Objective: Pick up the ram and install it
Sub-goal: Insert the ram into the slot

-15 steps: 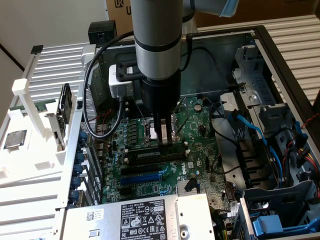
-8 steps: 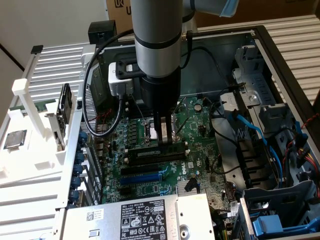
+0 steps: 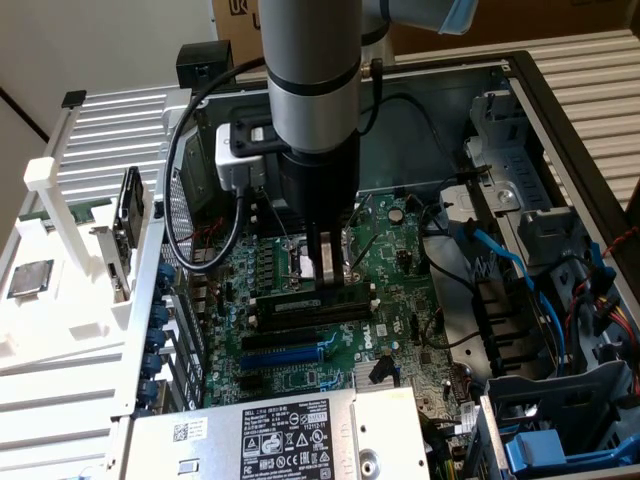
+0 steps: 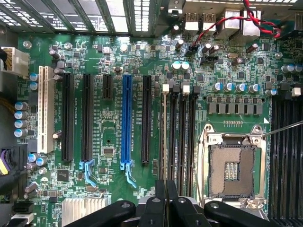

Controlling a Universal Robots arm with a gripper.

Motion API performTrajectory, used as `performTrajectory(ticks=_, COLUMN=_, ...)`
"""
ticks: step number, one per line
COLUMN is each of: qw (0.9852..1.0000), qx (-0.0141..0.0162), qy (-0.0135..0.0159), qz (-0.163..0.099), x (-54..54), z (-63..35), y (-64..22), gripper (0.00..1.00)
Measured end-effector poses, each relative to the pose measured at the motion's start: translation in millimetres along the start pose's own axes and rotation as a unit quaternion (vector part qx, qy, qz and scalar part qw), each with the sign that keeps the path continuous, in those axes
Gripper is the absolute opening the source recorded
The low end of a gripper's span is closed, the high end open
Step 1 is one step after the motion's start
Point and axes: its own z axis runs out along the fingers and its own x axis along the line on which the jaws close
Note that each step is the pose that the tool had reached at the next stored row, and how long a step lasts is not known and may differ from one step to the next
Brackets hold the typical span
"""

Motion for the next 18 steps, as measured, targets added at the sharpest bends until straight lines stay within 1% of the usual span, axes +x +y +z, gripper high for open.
performTrajectory(ticks=2, qw=1.0000, qx=0.0018, qy=0.0001, qz=0.002, x=0.0, z=-0.1, y=0.6, gripper=0.12)
performTrajectory(ticks=3, qw=1.0000, qx=0.0071, qy=0.0001, qz=0.005, x=0.0, z=0.0, y=1.8, gripper=0.12)
performTrajectory(ticks=5, qw=0.9999, qx=0.0089, qy=0.0001, qz=0.006, x=0.0, z=0.0, y=2.9, gripper=0.12)
performTrajectory(ticks=8, qw=0.9999, qx=0.0102, qy=0.0001, qz=0.007, x=0.0, z=-0.1, y=4.8, gripper=0.12)
performTrajectory(ticks=18, qw=0.9999, qx=0.0109, qy=0.0001, qz=0.009, x=0.0, z=0.0, y=4.9, gripper=0.12)
